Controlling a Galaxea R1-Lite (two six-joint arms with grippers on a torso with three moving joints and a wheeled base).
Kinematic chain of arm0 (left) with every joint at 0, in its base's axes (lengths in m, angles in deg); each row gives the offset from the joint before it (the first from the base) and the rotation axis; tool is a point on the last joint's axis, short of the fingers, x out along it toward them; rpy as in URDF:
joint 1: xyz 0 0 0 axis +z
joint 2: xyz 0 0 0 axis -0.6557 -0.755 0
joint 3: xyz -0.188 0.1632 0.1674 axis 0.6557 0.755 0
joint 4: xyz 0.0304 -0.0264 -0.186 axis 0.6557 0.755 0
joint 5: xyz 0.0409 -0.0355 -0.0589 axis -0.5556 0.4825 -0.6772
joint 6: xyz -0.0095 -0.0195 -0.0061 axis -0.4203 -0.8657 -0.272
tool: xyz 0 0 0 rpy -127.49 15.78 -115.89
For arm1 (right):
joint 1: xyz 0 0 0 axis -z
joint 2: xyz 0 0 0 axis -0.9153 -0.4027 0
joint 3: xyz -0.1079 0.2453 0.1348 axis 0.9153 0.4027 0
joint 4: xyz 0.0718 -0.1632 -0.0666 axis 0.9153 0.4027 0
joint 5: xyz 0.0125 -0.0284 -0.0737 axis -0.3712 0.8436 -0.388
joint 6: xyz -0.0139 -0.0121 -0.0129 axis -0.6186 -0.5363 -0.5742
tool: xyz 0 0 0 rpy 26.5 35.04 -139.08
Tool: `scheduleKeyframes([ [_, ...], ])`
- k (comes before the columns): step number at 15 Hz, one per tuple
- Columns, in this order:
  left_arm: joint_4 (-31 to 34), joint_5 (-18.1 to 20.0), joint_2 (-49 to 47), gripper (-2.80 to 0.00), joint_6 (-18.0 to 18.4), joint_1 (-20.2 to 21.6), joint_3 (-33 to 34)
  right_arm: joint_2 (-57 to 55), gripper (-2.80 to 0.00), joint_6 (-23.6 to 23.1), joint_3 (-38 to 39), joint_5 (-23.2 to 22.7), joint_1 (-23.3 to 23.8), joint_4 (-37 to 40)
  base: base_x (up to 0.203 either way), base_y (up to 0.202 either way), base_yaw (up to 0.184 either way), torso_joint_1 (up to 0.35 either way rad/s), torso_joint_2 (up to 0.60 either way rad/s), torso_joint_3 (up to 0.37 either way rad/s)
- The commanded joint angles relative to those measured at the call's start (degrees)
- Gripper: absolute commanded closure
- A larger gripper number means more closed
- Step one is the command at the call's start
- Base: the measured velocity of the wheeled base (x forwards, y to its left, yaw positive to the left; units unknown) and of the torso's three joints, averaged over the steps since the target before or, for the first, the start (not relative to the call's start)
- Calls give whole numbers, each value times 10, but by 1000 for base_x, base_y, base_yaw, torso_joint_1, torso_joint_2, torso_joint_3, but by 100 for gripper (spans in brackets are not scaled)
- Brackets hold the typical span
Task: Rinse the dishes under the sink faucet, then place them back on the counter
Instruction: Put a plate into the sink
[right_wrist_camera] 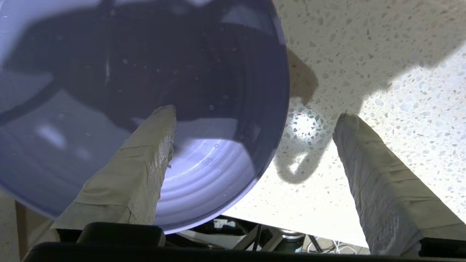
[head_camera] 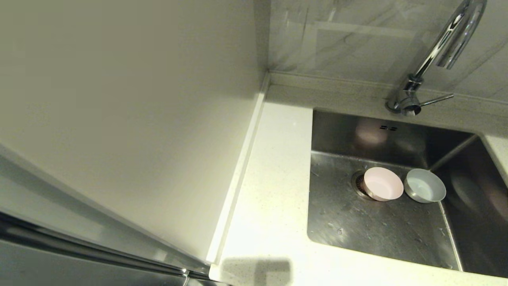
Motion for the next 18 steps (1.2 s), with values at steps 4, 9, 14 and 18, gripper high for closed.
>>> scheduleKeyframes([
  [4, 0, 0, 0, 0, 0, 1, 2, -51, -280, -21, -9, -1, 0, 0, 0, 0, 0, 0, 0, 0],
  [9, 0, 0, 0, 0, 0, 0, 2, -62, -280, -25, -11, 0, 0, 0, 0, 0, 0, 0, 0, 0],
  [14, 0, 0, 0, 0, 0, 0, 2, -71, -280, -38, -9, 1, 0, 0, 0, 0, 0, 0, 0, 0],
  [18, 0, 0, 0, 0, 0, 1, 2, -71, 0, -41, -7, -3, 0, 0, 0, 0, 0, 0, 0, 0],
])
